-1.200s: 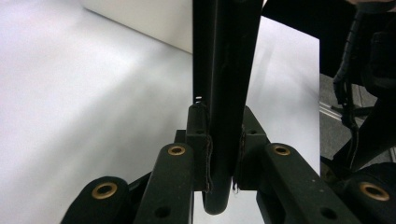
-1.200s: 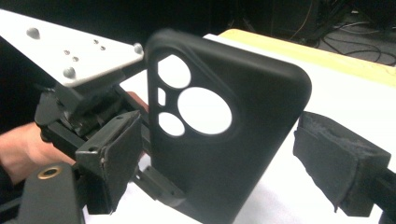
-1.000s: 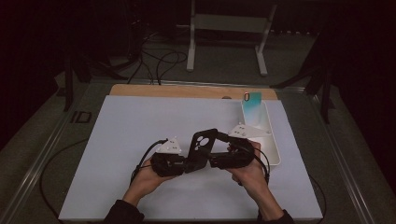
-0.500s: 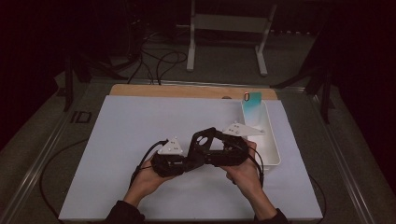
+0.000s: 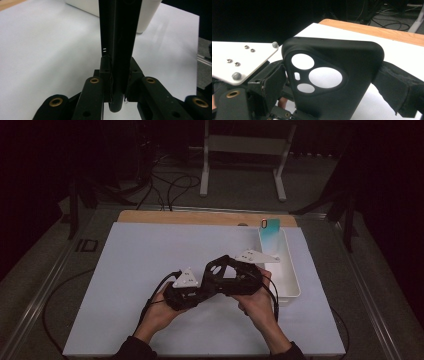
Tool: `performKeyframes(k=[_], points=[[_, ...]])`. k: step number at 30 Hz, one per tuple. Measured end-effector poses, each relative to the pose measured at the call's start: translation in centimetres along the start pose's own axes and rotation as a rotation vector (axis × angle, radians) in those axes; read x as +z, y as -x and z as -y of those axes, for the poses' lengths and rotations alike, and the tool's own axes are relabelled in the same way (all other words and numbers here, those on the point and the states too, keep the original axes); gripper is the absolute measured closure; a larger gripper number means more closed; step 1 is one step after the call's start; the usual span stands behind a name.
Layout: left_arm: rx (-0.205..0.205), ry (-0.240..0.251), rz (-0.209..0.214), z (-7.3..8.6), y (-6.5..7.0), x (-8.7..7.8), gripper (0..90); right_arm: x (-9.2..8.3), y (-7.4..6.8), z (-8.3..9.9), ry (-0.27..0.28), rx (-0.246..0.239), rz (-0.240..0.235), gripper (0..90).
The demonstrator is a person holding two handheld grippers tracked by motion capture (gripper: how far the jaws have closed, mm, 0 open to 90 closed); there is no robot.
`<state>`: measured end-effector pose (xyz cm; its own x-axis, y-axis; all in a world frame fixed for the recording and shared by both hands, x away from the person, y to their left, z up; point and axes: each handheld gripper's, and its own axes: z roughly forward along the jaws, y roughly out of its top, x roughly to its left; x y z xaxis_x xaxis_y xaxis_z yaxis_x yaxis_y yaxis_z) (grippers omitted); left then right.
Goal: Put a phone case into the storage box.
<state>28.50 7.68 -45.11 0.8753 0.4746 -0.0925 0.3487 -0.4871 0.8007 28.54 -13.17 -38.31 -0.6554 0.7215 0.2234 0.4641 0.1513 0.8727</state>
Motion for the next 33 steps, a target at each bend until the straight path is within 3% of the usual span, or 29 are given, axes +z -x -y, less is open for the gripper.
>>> performKeyframes(k=[10, 29, 30, 33], points=[[-0.008, 0.013, -0.008, -0.1, 0.1, 0.2, 80.1, 0.7, -0.1, 0.0, 0.013, 0.012, 0.016, 11.5], [-0.007, 0.020, -0.016, -0.1, 0.1, 0.2, 79.6, 0.6, -0.9, 0.1, 0.034, -0.059, 0.049, 14.5], [-0.007, 0.020, -0.016, -0.1, 0.1, 0.2, 78.1, 0.6, -0.9, 0.1, 0.034, -0.059, 0.049, 14.5], [-0.027, 0.019, -0.046, -0.1, 0.0, -0.1, 55.4, 0.7, -1.0, 0.2, 0.029, -0.076, 0.059, 14.8]])
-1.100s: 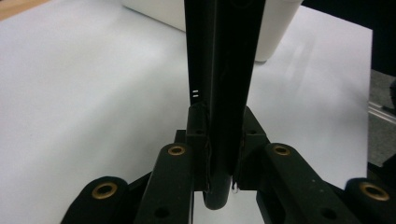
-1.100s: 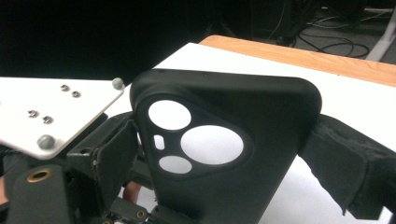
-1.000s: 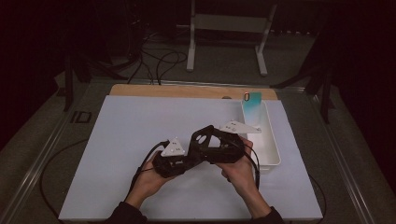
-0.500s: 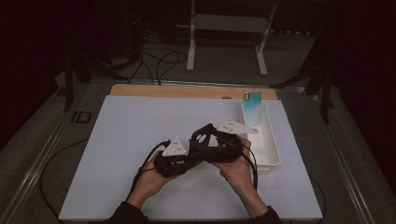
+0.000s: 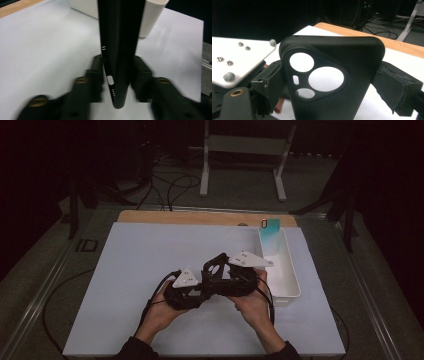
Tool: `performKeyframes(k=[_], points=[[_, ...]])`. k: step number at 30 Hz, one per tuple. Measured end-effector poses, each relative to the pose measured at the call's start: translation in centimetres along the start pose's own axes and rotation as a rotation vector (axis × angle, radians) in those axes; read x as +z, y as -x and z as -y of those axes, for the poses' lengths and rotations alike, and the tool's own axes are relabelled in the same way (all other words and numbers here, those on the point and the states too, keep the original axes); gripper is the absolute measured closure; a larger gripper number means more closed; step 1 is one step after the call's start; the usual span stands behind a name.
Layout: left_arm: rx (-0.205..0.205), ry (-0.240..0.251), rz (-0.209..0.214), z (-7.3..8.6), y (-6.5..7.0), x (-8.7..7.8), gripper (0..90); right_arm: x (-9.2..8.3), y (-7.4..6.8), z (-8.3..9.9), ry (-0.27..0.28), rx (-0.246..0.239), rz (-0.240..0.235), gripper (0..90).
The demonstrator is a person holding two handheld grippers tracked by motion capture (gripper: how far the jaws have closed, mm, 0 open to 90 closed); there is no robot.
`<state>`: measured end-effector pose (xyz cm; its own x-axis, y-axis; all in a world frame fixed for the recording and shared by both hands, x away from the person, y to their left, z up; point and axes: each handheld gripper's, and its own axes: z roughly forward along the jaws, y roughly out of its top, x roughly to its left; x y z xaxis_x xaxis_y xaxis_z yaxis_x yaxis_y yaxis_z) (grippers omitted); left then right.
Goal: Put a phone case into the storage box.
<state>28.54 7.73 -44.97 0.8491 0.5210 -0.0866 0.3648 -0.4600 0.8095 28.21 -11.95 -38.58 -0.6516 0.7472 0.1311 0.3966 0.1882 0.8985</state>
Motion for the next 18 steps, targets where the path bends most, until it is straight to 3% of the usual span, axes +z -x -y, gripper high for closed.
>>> performKeyframes(k=[3, 4, 5, 6, 8, 11, 15, 16, 17, 18], points=[[-0.009, 0.002, -0.014, 0.1, -0.1, -0.2, 39.1, 0.0, 0.1, 0.0, 0.003, 0.006, 0.003, 14.8], [-0.012, 0.006, -0.027, 0.2, -0.1, -0.3, 31.7, 0.0, 0.2, 0.1, 0.004, 0.008, 0.010, 14.8], [-0.017, 0.012, -0.044, 0.2, -0.1, -0.4, 31.7, 0.0, 0.2, 0.1, 0.004, 0.008, 0.010, 14.8], [-0.025, 0.020, -0.057, 0.3, -0.2, -0.7, 21.1, 0.0, 0.3, 0.1, 0.006, 0.008, 0.013, 14.7], [-0.038, 0.024, -0.091, 0.3, -0.3, -0.8, 13.9, 0.0, 0.3, 0.0, 0.006, 0.011, 0.017, 14.7], [-0.051, 0.029, -0.099, 0.5, -0.5, -1.0, 5.9, -0.1, 0.4, 0.0, 0.009, 0.014, 0.019, 14.7], [-0.054, 0.036, -0.147, 1.0, -0.8, -1.5, 0.2, -0.1, 0.5, 0.0, 0.008, 0.019, 0.022, 14.7], [-0.048, 0.044, -0.178, 1.3, -0.9, -1.8, 0.0, -0.2, 0.5, 0.0, 0.010, 0.020, 0.025, 14.7], [-0.048, 0.044, -0.178, 1.3, -0.9, -1.8, 0.0, -0.2, 0.5, 0.0, 0.010, 0.020, 0.025, 14.7], [-0.053, 0.049, -0.216, 1.7, -1.1, -2.2, 0.0, -0.2, 0.6, 0.0, 0.010, 0.019, 0.026, 14.6]])
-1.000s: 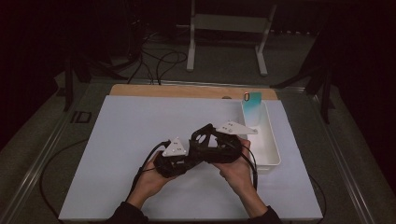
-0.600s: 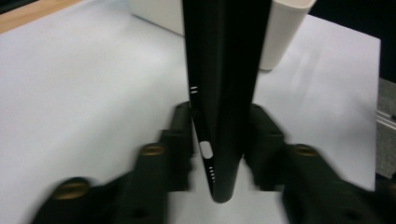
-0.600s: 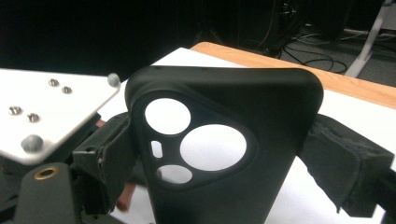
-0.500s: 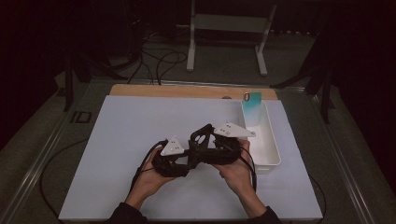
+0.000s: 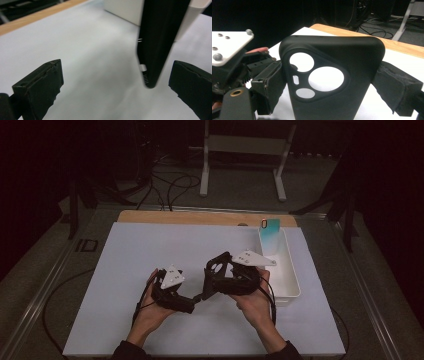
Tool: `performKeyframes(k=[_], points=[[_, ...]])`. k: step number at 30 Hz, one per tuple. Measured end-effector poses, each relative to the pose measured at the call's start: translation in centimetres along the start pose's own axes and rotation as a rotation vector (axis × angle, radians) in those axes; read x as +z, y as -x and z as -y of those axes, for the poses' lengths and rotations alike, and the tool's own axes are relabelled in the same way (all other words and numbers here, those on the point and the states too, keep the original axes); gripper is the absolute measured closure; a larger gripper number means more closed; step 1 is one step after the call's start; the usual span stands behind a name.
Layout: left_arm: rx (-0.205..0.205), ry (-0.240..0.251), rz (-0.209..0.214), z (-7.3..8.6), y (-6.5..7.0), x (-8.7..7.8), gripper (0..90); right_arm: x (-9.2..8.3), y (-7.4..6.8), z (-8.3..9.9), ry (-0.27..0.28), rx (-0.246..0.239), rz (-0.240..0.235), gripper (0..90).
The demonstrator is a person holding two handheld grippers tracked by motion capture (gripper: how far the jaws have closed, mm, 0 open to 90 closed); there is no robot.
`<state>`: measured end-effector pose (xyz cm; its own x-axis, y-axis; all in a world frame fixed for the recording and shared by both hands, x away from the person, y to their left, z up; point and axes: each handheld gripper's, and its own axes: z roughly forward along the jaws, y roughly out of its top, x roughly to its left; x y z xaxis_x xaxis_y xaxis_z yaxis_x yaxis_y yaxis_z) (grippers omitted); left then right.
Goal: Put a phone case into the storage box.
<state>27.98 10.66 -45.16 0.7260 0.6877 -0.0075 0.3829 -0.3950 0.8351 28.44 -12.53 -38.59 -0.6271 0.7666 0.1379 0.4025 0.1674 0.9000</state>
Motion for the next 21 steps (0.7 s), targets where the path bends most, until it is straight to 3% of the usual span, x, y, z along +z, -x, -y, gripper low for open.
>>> performKeyframes(k=[4, 5, 8, 17, 18, 21], points=[[-0.008, 0.013, -0.046, 0.6, -0.6, -0.7, 0.0, -0.1, 0.1, 0.0, 0.000, 0.001, 0.003, 14.6], [-0.029, 0.024, -0.080, 1.1, -1.1, -1.1, 0.0, -0.1, 0.1, 0.0, 0.001, 0.003, 0.002, 14.6], [-0.055, 0.034, -0.108, 1.8, -1.9, -1.7, 0.0, -0.1, 0.2, 0.0, 0.000, 0.008, 0.004, 14.6], [-0.068, 0.035, -0.164, 3.6, -2.7, -2.9, 0.0, 0.0, 0.0, -0.1, -0.007, 0.001, 0.002, 14.6], [-0.066, 0.035, -0.184, 4.1, -2.9, -3.2, 0.0, 0.0, 0.0, -0.1, -0.005, -0.002, 0.003, 14.6], [-0.075, 0.040, -0.191, 4.5, -3.1, -3.5, 0.0, 0.0, 0.1, -0.1, -0.006, -0.001, 0.004, 14.6]])
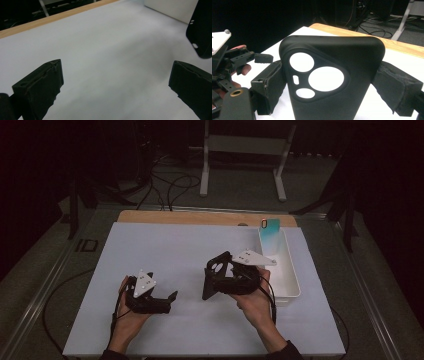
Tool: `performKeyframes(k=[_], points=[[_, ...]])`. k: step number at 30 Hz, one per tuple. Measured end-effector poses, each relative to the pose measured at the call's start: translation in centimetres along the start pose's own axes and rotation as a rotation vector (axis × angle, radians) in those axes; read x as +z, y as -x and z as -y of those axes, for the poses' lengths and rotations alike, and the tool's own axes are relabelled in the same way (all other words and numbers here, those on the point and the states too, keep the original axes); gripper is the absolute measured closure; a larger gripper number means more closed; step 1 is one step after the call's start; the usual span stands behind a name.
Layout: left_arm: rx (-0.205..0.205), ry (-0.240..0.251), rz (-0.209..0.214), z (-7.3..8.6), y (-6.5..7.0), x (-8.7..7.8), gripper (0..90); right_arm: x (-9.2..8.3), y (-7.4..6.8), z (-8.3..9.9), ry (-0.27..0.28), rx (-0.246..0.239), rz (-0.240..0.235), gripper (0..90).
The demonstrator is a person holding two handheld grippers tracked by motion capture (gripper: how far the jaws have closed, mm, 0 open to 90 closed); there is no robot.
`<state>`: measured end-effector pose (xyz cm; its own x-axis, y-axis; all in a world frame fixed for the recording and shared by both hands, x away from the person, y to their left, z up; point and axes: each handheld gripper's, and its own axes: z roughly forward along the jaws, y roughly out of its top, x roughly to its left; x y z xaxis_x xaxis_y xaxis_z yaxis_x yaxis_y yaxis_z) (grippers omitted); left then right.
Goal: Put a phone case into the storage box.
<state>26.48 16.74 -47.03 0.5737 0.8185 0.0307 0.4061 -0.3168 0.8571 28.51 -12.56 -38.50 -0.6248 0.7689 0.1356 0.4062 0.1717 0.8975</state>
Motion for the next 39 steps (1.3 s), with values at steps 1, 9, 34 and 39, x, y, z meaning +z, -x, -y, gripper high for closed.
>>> performKeyframes(k=[1, 9, 34, 39], points=[[-0.007, 0.002, -0.012, 0.5, -0.3, -0.3, 0.0, 0.0, 0.0, 0.0, -0.001, -0.001, 0.000, 14.6], [-0.032, 0.019, -0.028, 1.9, -1.3, -0.9, 0.0, 0.1, 0.0, -0.2, -0.002, -0.006, 0.000, 14.6], [-0.028, 0.024, -0.068, 3.5, -2.3, -1.9, 0.0, -0.4, 2.3, -2.3, 0.019, 0.001, 0.040, 14.6], [-0.023, 0.020, -0.075, 3.5, -2.3, -1.9, 0.0, -0.4, 3.1, -2.8, 0.023, 0.012, 0.048, 14.6]])
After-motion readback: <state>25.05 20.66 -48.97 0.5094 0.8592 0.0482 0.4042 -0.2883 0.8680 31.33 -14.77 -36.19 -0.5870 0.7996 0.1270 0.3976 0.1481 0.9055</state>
